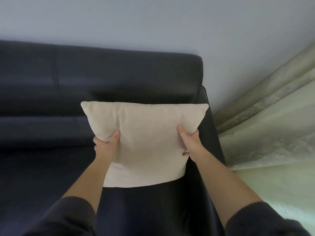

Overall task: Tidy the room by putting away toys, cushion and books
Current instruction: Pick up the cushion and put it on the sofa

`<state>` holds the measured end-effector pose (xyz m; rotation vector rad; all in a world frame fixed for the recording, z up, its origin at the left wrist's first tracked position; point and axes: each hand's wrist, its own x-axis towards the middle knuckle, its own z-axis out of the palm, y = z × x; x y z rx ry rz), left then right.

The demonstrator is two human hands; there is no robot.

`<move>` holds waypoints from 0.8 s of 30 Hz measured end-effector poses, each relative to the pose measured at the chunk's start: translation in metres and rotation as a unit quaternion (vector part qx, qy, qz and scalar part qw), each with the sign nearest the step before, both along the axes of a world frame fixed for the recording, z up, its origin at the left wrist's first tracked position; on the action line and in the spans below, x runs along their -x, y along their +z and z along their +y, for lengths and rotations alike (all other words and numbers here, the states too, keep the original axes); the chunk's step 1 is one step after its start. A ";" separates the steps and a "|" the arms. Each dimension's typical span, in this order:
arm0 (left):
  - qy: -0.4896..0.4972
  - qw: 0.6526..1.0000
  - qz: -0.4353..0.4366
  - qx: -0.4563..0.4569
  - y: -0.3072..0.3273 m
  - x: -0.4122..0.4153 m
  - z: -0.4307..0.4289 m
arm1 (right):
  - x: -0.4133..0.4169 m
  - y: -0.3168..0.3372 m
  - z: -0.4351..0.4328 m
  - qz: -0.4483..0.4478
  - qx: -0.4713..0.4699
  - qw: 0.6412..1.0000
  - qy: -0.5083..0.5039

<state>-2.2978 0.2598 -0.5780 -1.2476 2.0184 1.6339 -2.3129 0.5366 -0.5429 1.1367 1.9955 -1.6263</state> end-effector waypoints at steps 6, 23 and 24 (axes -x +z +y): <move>-0.054 0.997 0.020 0.048 0.017 -0.022 0.007 | -0.027 0.010 -0.005 0.037 -0.025 0.998 0.032; -0.244 0.966 -0.052 0.071 0.007 -0.383 0.103 | -0.325 0.006 0.013 -0.076 -0.040 0.942 0.325; -0.234 0.968 -0.053 0.072 0.004 -0.412 0.112 | -0.350 0.002 0.021 -0.079 -0.044 0.938 0.334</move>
